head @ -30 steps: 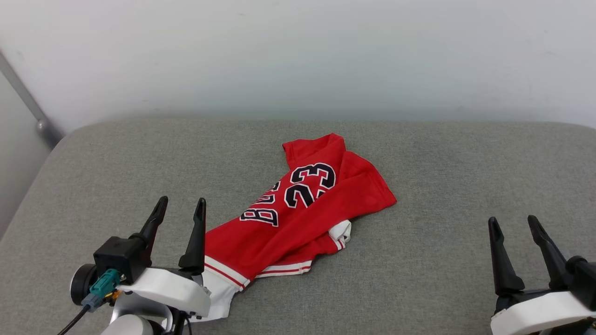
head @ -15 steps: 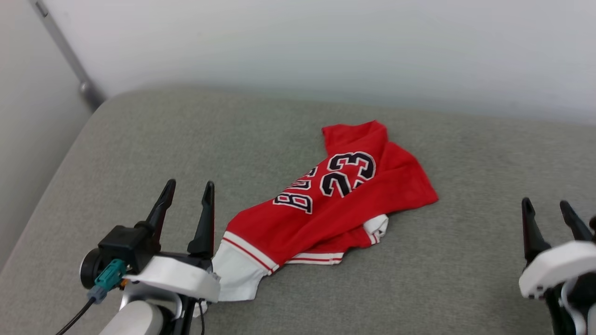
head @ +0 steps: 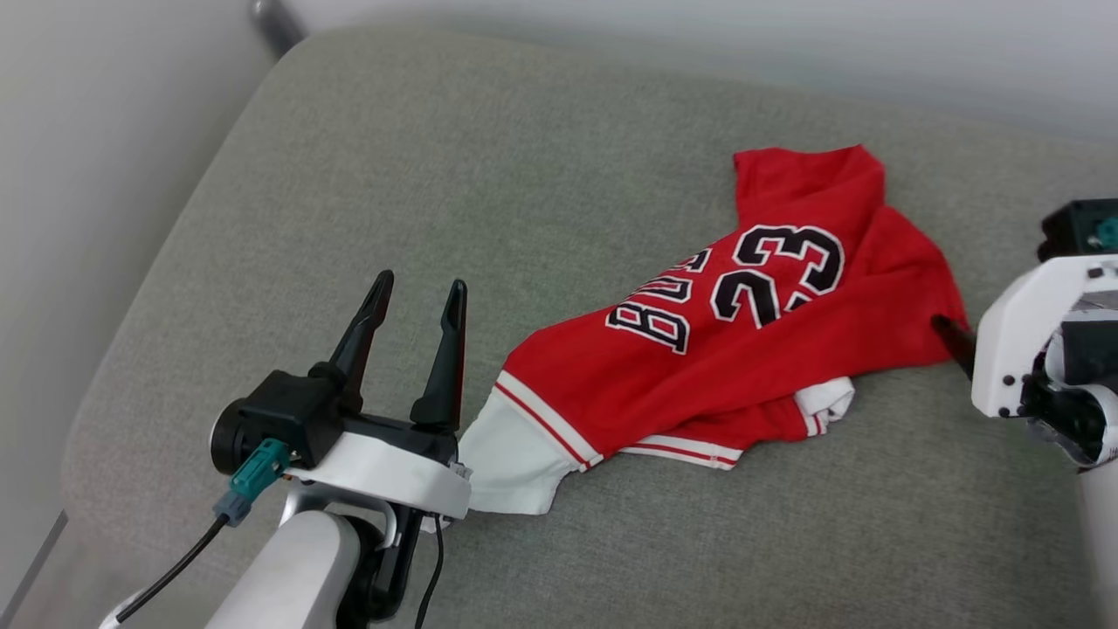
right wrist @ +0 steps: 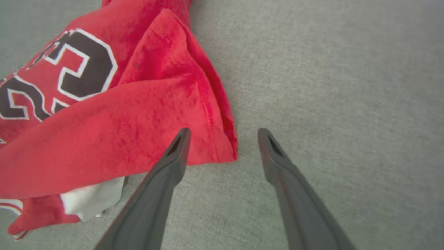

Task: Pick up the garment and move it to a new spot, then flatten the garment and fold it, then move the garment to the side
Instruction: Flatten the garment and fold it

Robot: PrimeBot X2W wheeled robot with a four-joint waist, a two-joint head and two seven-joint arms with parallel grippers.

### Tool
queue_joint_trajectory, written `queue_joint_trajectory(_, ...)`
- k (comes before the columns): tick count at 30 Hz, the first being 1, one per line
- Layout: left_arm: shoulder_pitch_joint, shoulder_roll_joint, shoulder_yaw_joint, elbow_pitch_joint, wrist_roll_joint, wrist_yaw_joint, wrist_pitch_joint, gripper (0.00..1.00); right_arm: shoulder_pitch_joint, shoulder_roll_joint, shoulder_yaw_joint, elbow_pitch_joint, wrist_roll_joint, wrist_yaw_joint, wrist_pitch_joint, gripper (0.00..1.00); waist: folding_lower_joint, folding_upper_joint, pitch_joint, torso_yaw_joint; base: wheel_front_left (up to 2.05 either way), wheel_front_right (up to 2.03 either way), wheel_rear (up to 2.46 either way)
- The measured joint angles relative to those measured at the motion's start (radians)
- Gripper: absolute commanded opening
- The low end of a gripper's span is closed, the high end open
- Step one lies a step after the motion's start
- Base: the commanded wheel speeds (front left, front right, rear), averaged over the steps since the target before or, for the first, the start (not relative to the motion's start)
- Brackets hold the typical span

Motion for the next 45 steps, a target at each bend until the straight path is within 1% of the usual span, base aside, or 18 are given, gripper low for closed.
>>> queue_joint_trajectory(5, -0.009, -0.041, 0.034, 0.021, 0.032, -0.040, -0.002, 1.00, -0.056, -0.019, 0.047, 0.065, 0.011, 0.000, 0.099, 1.00, 0.0000, 0.0000, 0.051, 0.028, 0.00, 0.00, 0.00)
queue_joint_trajectory(10, -0.009, -0.073, 0.066, 0.041, 0.060, -0.073, -0.002, 1.00, -0.085, -0.017, 0.046, 0.124, 0.038, 0.000, 0.130, 1.00, 0.0000, 0.0000, 0.071, 0.036, 0.00, 0.00, 0.00)
queue_joint_trajectory(11, -0.009, -0.080, 0.072, 0.046, 0.064, -0.080, -0.002, 1.00, -0.088, -0.016, 0.048, 0.133, 0.040, 0.000, 0.132, 0.91, 0.0000, 0.0000, 0.071, 0.035, 0.00, 0.00, 0.00)
queue_joint_trajectory(12, -0.009, -0.086, 0.077, 0.050, 0.067, -0.084, -0.002, 1.00, -0.092, -0.016, 0.049, 0.140, 0.049, 0.000, 0.137, 0.46, 0.0000, 0.0000, 0.071, 0.034, 0.00, 0.00, 0.00)
queue_joint_trajectory(13, -0.008, -0.089, 0.083, 0.056, 0.071, -0.088, -0.002, 1.00, -0.097, -0.014, 0.050, 0.147, 0.059, 0.000, 0.141, 0.24, 0.0000, 0.0000, 0.070, 0.032, 0.00, 0.00, 0.00)
queue_joint_trajectory(14, -0.007, -0.092, 0.089, 0.062, 0.073, -0.093, -0.002, 1.00, -0.099, -0.014, 0.054, 0.150, 0.065, 0.000, 0.139, 0.00, 0.0000, 0.0000, 0.070, 0.030, 0.00, 0.00, 0.00)
queue_joint_trajectory(20, -0.003, -0.105, 0.119, 0.084, 0.099, -0.117, -0.002, 1.00, -0.113, -0.010, 0.098, 0.162, 0.099, 0.000, 0.096, 0.00, 0.0000, 0.0000, 0.057, 0.008, 0.00, 0.00, 0.00)
queue_joint_trajectory(23, 0.001, -0.104, 0.125, 0.102, 0.110, -0.126, -0.002, 1.00, -0.117, -0.011, 0.123, 0.146, 0.118, 0.000, 0.072, 0.00, 0.0000, 0.0000, 0.039, -0.003, 0.00, 0.00, 0.00)
queue_joint_trajectory(28, 0.022, -0.097, 0.126, 0.128, 0.122, -0.129, -0.002, 1.00, -0.132, -0.039, 0.179, 0.043, 0.133, 0.000, 0.029, 0.00, 0.0000, 0.0000, -0.002, -0.034, 0.00, 0.00, 0.00)
queue_joint_trajectory(30, 0.039, -0.088, 0.131, 0.133, 0.122, -0.123, -0.001, 1.00, -0.117, -0.047, 0.205, -0.023, 0.134, 0.000, 0.023, 0.00, -0.0001, 0.0000, -0.022, -0.052, 0.00, 0.00, 0.00)
queue_joint_trajectory(33, 0.060, -0.074, 0.134, 0.133, 0.122, -0.117, 0.008, 1.00, -0.068, -0.071, 0.212, -0.143, 0.143, 0.000, 0.021, 0.00, -0.0001, 0.0000, -0.050, -0.087, 0.00, 0.00, 0.00)
queue_joint_trajectory(37, 0.085, -0.053, 0.144, 0.120, 0.119, -0.105, 0.026, 1.00, 0.037, -0.103, 0.174, -0.330, 0.143, 0.000, 0.044, 0.00, -0.0001, 0.0000, -0.086, -0.139, 0.00, 0.00, 0.00)
queue_joint_trajectory(40, 0.109, -0.040, 0.150, 0.107, 0.114, -0.093, 0.039, 1.00, 0.156, -0.101, 0.101, -0.470, 0.134, 0.000, 0.065, 0.00, -0.0001, 0.0000, -0.113, -0.178, 0.00, 0.00, 0.00)
queue_joint_trajectory(42, 0.125, -0.032, 0.158, 0.096, 0.113, -0.082, 0.046, 1.00, 0.253, -0.079, 0.040, -0.549, 0.132, 0.000, 0.079, 0.00, -0.0001, 0.0000, -0.130, -0.205, 0.00, 0.00, 0.00)
queue_joint_trajectory(45, 0.148, -0.023, 0.163, 0.082, 0.111, -0.070, 0.057, 1.00, 0.411, -0.024, -0.051, -0.652, 0.112, 0.000, 0.094, 0.00, -0.0001, 0.0000, -0.151, -0.243, 0.00, 0.00, 0.00)
